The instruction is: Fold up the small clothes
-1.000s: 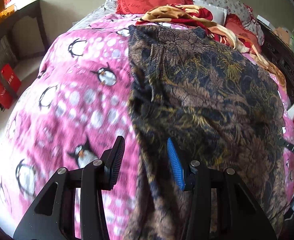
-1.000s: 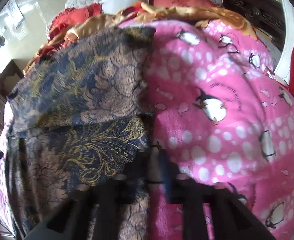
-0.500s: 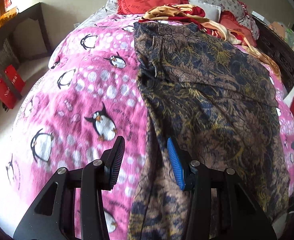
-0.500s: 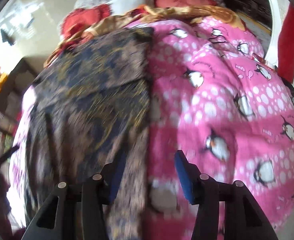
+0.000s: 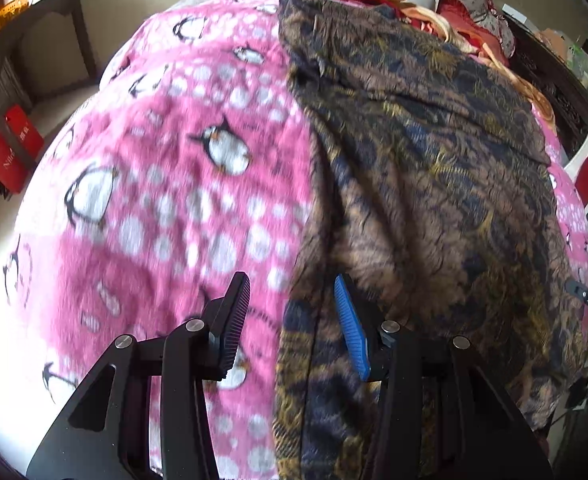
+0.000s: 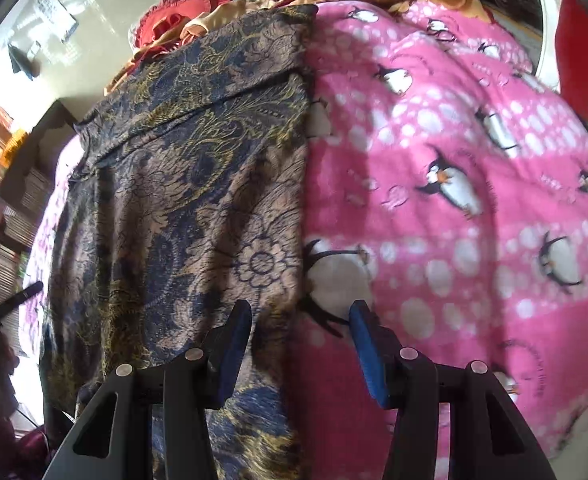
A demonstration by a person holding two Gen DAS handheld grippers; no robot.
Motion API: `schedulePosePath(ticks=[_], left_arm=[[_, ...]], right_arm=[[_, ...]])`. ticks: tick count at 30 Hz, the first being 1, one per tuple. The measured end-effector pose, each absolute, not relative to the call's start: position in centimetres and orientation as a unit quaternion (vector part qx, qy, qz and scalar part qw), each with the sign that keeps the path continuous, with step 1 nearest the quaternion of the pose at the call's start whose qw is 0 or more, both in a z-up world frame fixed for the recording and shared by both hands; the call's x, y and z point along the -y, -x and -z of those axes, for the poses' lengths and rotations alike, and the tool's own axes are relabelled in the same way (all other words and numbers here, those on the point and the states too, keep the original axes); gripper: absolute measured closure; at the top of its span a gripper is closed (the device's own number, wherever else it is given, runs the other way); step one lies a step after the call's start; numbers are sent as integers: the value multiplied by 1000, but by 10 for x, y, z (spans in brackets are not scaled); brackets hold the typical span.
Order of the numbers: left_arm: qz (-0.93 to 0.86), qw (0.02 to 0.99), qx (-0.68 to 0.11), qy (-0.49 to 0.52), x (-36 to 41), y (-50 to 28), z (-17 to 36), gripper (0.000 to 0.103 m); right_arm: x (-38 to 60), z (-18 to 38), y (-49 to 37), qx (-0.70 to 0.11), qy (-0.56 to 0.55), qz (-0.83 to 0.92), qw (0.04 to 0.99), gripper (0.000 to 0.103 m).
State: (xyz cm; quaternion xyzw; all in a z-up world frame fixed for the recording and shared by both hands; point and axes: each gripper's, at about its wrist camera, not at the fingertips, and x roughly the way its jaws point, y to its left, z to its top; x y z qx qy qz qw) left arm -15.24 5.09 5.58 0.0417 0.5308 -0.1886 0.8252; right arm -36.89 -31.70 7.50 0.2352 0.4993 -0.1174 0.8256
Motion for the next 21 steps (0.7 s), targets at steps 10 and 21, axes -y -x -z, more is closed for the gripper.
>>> schedulePosePath(ticks=[10,21], left_arm=[[199,808,-555,-21,-74,177,-54,59],[216,779,-587,-46,-87,214,-47,59]], right_arm=[[327,-92,399,-485,-210,147,836,103],[302,-92,443,-464,-299,82,830,51]])
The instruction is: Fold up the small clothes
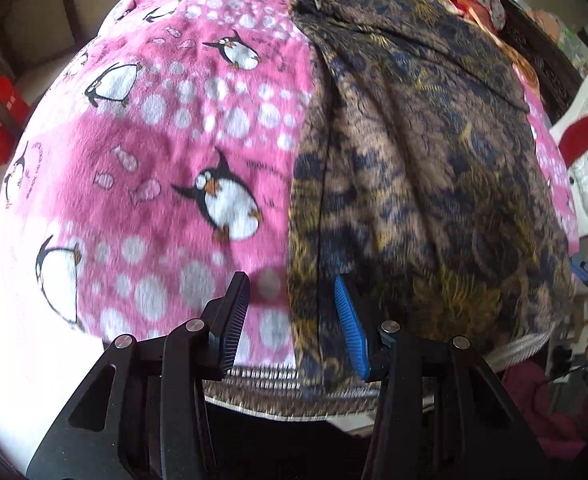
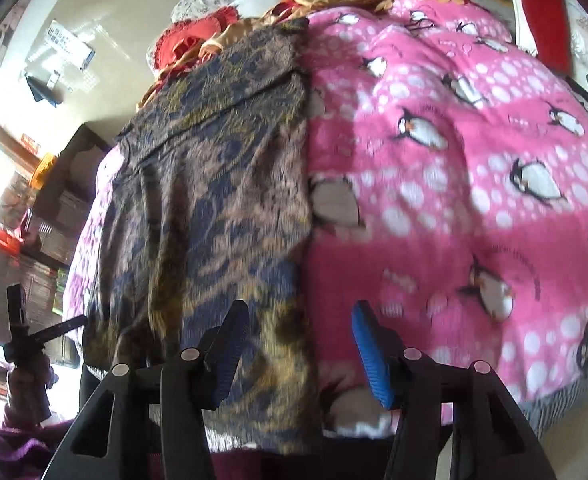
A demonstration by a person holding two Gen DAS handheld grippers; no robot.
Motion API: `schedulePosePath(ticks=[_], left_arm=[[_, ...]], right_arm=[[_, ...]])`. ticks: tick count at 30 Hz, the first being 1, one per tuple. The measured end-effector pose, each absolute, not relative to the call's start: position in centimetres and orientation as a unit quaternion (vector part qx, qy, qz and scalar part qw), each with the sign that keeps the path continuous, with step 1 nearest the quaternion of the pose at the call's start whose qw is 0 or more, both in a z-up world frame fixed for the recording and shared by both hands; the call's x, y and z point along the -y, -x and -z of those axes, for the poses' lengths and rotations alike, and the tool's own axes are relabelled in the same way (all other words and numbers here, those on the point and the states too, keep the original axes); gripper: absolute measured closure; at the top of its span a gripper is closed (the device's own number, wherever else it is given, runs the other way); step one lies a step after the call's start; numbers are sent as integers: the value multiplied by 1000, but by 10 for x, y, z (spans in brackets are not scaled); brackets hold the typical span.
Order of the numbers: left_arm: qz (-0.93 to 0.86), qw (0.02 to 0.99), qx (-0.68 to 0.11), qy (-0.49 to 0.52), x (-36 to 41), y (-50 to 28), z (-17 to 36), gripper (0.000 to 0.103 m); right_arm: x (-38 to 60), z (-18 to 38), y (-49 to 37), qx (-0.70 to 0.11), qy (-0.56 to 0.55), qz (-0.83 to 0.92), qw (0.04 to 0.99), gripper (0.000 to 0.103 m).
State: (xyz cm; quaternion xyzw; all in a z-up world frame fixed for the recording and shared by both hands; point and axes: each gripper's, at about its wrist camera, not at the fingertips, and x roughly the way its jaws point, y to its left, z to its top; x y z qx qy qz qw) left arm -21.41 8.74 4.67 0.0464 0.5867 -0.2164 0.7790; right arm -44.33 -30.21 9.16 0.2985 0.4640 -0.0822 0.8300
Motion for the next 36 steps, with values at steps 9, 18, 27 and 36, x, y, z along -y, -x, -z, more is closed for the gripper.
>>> schedulePosePath(ticks=[9,18,27,36], left_arm=[[211,782,-580,-86,-78,225,-42,52],[231,759,-606,-62,-70,228,-36,52],[263,734,-626,-5,-75,222,-35,52],[261,747,-608,-68,-50,226,-35,49]], right_arm=[[298,-80,454,-472,-314,74,820,51],[295,-82,452,-467,-312,69,824,51],[298,-83,458,-467,-313,65,824,48],[294,-77,461,-474,-320,50,819,43]])
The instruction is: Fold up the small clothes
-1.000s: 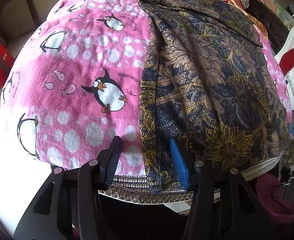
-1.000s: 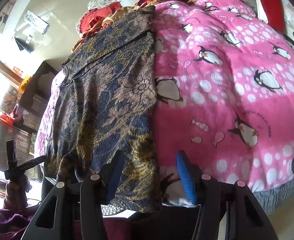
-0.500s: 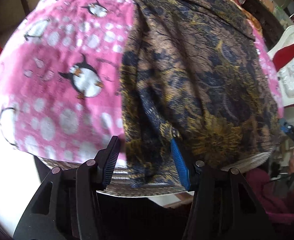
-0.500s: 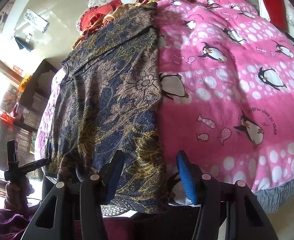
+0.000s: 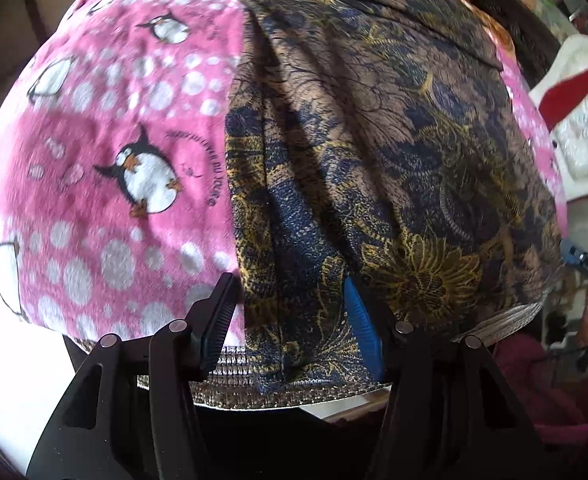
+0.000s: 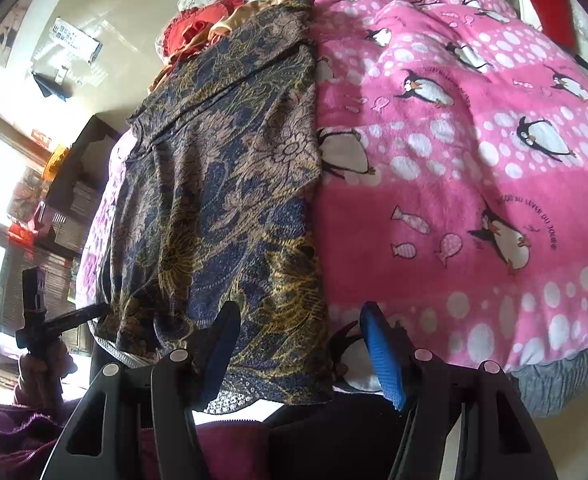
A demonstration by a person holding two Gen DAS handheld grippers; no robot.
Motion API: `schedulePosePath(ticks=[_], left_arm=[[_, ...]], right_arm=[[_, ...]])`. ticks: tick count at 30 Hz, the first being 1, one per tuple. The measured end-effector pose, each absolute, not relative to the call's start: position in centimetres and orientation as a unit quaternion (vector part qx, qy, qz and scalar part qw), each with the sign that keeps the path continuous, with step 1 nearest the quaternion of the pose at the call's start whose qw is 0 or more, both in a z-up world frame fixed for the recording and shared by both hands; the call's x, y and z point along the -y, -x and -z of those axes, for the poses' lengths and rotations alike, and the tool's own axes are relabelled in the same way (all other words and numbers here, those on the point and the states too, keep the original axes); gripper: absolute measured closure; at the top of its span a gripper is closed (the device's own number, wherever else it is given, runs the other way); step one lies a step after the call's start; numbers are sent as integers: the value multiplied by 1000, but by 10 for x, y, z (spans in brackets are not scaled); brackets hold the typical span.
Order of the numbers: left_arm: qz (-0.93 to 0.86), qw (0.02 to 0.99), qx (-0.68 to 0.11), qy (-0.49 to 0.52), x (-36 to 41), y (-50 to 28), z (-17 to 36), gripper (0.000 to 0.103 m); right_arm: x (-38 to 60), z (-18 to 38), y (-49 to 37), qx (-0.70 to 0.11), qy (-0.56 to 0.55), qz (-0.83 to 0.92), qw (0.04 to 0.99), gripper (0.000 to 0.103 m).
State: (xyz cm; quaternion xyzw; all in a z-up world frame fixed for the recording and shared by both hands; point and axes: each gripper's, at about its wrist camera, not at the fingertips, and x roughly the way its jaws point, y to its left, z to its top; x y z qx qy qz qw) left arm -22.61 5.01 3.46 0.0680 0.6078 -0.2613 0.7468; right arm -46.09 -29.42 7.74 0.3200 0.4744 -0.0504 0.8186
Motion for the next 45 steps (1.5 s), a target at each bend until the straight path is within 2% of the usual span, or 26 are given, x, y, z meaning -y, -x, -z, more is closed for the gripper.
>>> schedulePosePath(ticks=[7,8,9,10,11,12,14,17,21,25,26,27,28,36,45], left_arm=[[280,734,-617,-53,-50,218,-33,49],[286,731,-617,-52,-49,219,-33,53],[293,727,-619,-51,-49,221,-34,63],[298,724,-620,-50,-49,221,-35,67],[301,724,-619,-50,-49,222,-36,68],[301,724,-619,-51,-49,222,-37,68],[295,724,-622,-46,-48,221,-35,68],[285,728,-622,-45,-49,220,-33,68],[289,730,-617,-51,-45,221,-31,67],[300,728,-615,-30,-50,218,-30,67],[302,729,-613,-29,-52,218,-31,75],[303,732,-609,-30,-54,219,-33,96],[304,733,-608,-26,-57,219,-35,97],[315,784,-535,2,-94,234,-95,99],[259,776,-575,-29,-99,235,-59,100]], right_arm=[[289,-72,454,-467,-323,34,822,44],[286,-71,452,-472,-310,38,824,53],[284,-72,451,-479,-291,45,827,66],[281,-76,450,-485,-269,50,831,72],[280,-83,452,-477,-256,46,839,88],[282,-89,454,-466,-263,36,844,95],[282,-99,457,-451,-269,19,851,95],[277,-95,450,-468,-252,12,847,94],[280,-76,443,-472,-296,10,830,83],[280,-72,442,-456,-322,8,830,83],[279,-71,442,-454,-326,9,829,86],[279,-72,443,-455,-318,15,831,98],[278,-75,443,-456,-307,25,835,98],[281,-133,471,-381,-309,34,871,98],[280,-96,466,-437,-311,45,843,98]])
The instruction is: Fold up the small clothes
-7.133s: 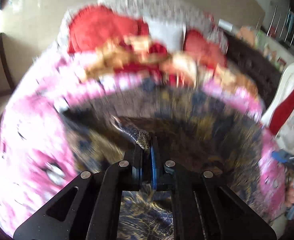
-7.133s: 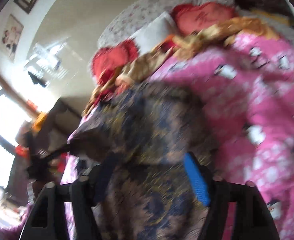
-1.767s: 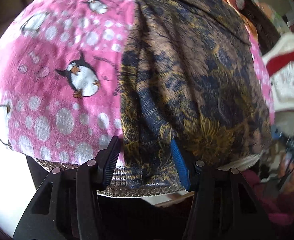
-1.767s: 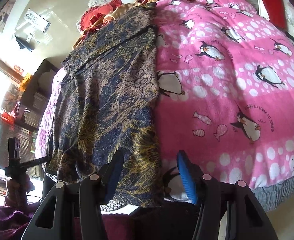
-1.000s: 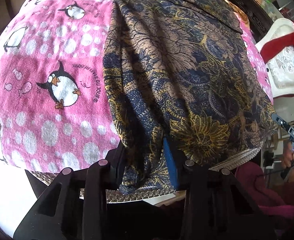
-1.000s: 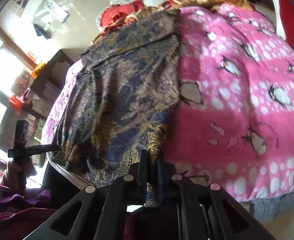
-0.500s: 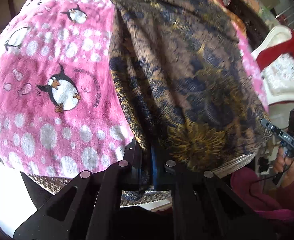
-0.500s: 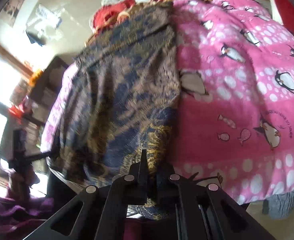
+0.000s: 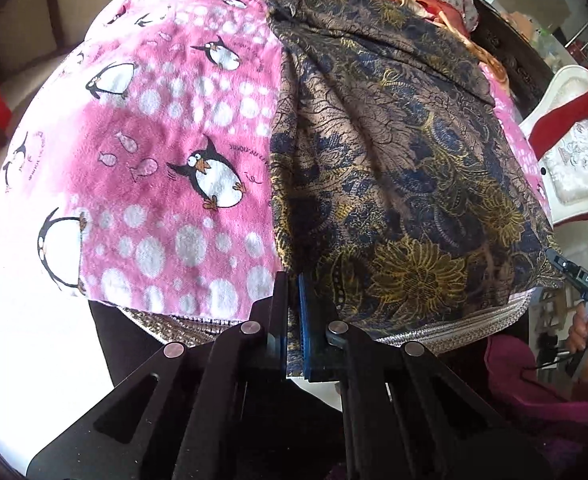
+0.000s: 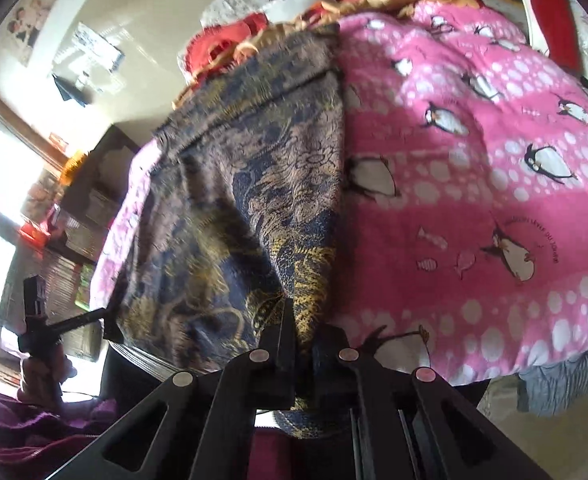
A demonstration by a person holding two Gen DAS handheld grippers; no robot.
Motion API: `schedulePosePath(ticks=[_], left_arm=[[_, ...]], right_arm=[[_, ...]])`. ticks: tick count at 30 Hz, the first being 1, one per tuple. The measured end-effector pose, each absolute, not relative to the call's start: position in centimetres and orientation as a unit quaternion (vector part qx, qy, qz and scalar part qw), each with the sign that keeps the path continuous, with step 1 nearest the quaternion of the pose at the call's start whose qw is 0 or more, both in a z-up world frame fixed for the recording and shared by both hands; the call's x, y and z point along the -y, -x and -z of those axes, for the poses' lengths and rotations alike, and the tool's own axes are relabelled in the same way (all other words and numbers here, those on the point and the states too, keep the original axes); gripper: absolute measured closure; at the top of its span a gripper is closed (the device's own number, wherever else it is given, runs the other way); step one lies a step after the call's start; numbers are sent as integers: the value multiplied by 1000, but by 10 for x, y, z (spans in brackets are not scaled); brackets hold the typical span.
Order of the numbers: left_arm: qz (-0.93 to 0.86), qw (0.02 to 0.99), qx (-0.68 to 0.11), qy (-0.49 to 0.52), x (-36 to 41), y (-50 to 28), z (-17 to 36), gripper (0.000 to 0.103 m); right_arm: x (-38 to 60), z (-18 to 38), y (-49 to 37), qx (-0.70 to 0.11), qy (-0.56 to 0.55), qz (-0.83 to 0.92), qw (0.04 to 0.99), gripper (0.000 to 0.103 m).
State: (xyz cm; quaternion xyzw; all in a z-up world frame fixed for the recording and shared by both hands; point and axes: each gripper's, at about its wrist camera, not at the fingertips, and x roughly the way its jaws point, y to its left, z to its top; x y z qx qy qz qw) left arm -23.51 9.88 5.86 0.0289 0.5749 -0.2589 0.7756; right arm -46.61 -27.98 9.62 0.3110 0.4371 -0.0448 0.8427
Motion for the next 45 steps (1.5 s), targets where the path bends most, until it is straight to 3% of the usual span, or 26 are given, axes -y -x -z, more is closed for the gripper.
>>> schedulePosePath(ticks=[5,8,13,15,21,38,43,45], left_arm=[[267,761,-589,-50,-89,230,-53,99],[266,747,-607,-55,-84,228,-44,85],[265,745,-609,-61,-85,224,-47,84],[257,746,-610,-70,-88,223,-47,61],[250,757,-599,-74,-91,222,-48,54],[304,727,-612,-76,-60,213,-32,54],[297,732,-607,-89,-62,214,-35,66],[296,733,-607,-81,-64,211,-37,81]], right_arm=[[287,-92,458,-447,-334,41,829,97],[285,-89,457,-454,-335,43,825,96],[284,-88,457,-459,-339,42,820,92],[285,-88,457,-461,-339,41,819,92],[284,-85,455,-463,-342,34,817,92],[273,-82,442,-475,-307,7,824,92],[267,-84,432,-470,-277,2,838,93],[265,-88,428,-465,-271,-5,843,95]])
